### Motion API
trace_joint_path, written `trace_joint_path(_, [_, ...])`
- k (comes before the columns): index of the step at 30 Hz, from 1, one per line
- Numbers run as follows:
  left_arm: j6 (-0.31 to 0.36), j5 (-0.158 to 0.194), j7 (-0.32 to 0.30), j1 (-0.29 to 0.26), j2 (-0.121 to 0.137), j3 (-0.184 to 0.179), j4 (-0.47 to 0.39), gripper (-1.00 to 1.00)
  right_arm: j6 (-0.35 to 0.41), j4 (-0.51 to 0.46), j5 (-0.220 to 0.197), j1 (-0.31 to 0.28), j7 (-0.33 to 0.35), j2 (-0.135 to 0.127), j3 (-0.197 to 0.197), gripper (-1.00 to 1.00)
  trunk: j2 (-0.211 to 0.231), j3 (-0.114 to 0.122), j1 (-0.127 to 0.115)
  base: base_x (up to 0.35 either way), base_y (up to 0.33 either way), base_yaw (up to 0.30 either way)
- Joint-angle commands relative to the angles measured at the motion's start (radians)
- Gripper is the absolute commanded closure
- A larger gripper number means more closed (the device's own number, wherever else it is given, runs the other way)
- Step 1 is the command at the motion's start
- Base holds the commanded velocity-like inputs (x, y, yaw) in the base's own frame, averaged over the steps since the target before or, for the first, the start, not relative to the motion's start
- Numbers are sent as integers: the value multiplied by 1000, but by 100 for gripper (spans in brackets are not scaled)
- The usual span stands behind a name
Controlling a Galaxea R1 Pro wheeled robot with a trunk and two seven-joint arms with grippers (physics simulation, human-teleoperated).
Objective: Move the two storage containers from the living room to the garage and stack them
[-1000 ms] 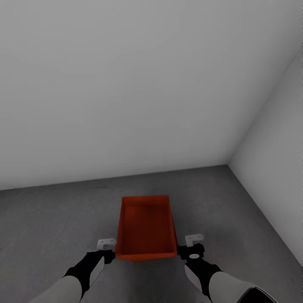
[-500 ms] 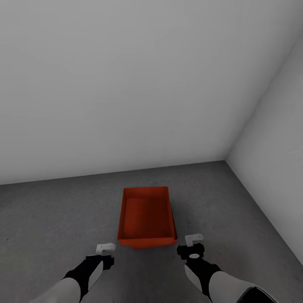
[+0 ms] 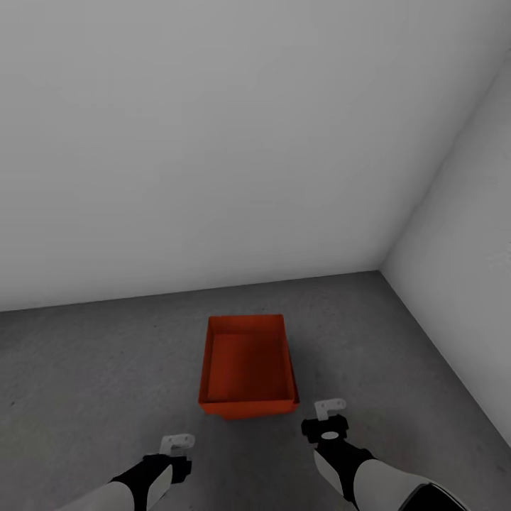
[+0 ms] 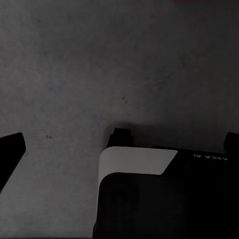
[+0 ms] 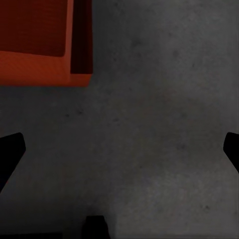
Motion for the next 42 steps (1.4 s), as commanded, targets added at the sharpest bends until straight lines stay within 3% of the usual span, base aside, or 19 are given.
trace_joint_path(1, [1, -3, 3, 0, -1, 8, 4, -100, -3, 1, -11, -1, -2, 1, 8, -100, -1, -1, 0, 0, 0, 0])
trace_joint_path(38, [-14, 25, 6, 0, -1, 8, 47, -100, 14, 2, -11, -1, 2, 3, 9, -100, -1, -1, 0, 0, 0, 0])
trace_joint_path(42, [-14, 25, 6, 0, 0, 8, 47, -100, 13, 48, -9, -1, 3, -9, 10, -100, -1, -1, 0, 0, 0, 0])
